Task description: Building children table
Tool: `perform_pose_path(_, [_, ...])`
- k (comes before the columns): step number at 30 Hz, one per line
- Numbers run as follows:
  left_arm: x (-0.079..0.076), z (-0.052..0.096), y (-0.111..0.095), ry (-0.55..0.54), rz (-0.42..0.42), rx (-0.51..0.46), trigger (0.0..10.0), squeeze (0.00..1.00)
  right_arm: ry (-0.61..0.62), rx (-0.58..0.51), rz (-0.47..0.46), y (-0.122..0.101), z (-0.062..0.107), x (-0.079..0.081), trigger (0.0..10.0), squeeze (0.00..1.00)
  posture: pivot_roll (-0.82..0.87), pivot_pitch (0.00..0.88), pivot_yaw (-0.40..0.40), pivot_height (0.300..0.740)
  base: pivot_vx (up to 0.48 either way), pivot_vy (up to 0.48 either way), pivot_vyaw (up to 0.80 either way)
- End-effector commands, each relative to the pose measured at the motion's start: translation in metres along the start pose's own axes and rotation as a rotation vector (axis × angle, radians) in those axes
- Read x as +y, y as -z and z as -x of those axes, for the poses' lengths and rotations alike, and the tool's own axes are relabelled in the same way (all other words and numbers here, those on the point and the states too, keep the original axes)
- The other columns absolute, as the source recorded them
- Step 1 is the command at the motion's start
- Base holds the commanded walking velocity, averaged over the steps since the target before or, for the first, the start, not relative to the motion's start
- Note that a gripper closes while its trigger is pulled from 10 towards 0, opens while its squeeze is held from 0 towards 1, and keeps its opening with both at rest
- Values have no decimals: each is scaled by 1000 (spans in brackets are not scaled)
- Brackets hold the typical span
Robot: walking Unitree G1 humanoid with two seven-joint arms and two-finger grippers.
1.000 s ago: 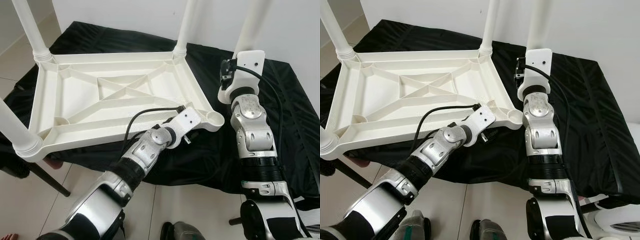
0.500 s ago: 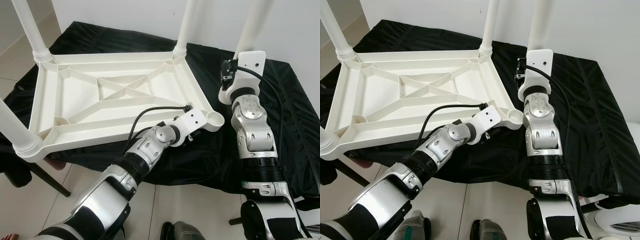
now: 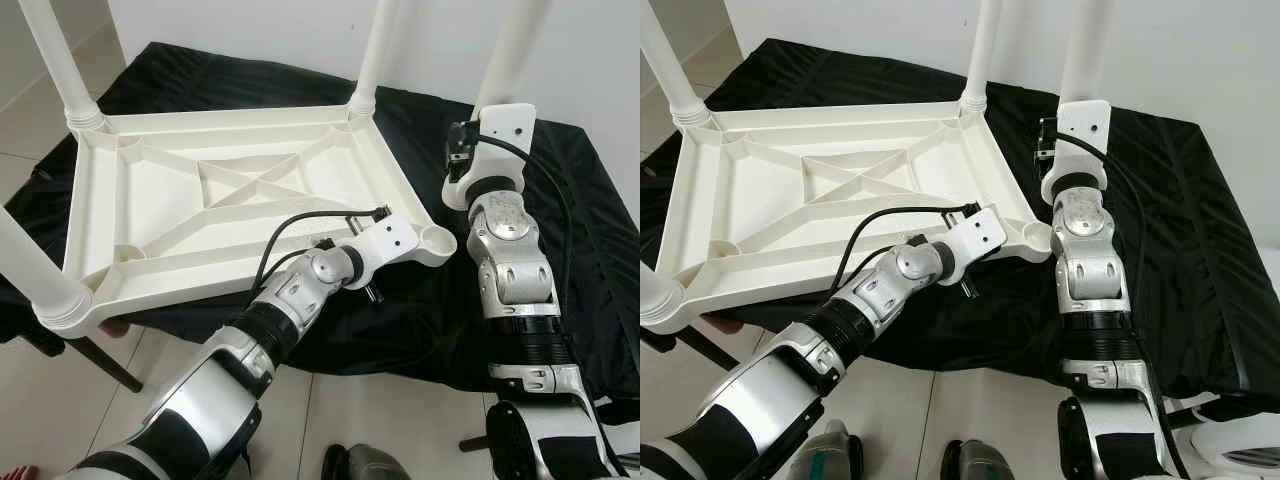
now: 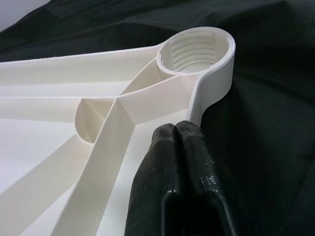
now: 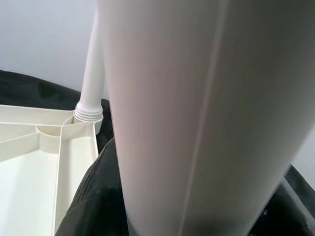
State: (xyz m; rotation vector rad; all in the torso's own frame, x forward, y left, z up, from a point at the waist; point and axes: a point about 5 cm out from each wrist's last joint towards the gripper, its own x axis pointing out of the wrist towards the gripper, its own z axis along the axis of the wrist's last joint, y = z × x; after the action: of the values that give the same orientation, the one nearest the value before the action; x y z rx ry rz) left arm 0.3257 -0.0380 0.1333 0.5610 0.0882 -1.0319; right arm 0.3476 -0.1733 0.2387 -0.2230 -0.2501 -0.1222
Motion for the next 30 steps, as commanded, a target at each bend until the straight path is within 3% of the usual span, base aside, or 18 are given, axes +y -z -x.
perform_pose_path(1, [-15, 0, 23, 110, 23, 105, 10000, 0, 18, -11, 5, -1, -1, -8, 10000, 0, 27, 36, -69, 740, 0, 0, 0])
perform_pose_path(2, [-15, 0, 23, 110, 23, 105, 10000, 0, 18, -11, 5, -1, -1, -8, 10000, 0, 27, 36, -69, 740, 0, 0, 0])
perform_pose_path(3, [-15, 0, 24, 114, 25, 108, 10000, 427, 18, -12, 6, -1, -1, -8, 10000, 0, 26, 34, -68, 740, 0, 0, 0])
perform_pose_path(4, [-15, 0, 24, 114, 25, 108, 10000, 427, 18, -12, 6, -1, -1, -8, 10000, 0, 26, 34, -68, 740, 0, 0, 0])
perform_pose_path(5, [-15, 0, 24, 117, 29, 109, 10000, 1000, 18, -13, 7, -1, -1, -8, 10000, 0, 25, 33, -68, 740, 0, 0, 0])
perform_pose_path(7, [-14, 0, 25, 119, 21, 114, 10000, 1000, 18, -14, 8, -1, -1, -8, 10000, 0, 24, 31, -68, 740, 0, 0, 0])
perform_pose_path(8, [-14, 0, 25, 123, 11, 124, 10000, 0, 19, -15, 9, -1, -1, -8, 10000, 0, 23, 29, -69, 740, 0, 0, 0])
perform_pose_path(28, [-14, -2, 37, 133, -9, 261, 10000, 0, 24, -27, 13, -3, 0, -9, 10000, 0, 11, 8, -57, 740, 0, 0, 0])
perform_pose_path(29, [-14, -3, 37, 138, -7, 261, 10000, 345, 25, -27, 14, -3, 0, -9, 10000, 0, 8, 7, -56, 740, 0, 0, 0])
perform_pose_path(30, [-15, -3, 38, 143, 8, 260, 10000, 820, 26, -27, 15, -3, 0, -9, 10000, 0, 8, 7, -56, 740, 0, 0, 0])
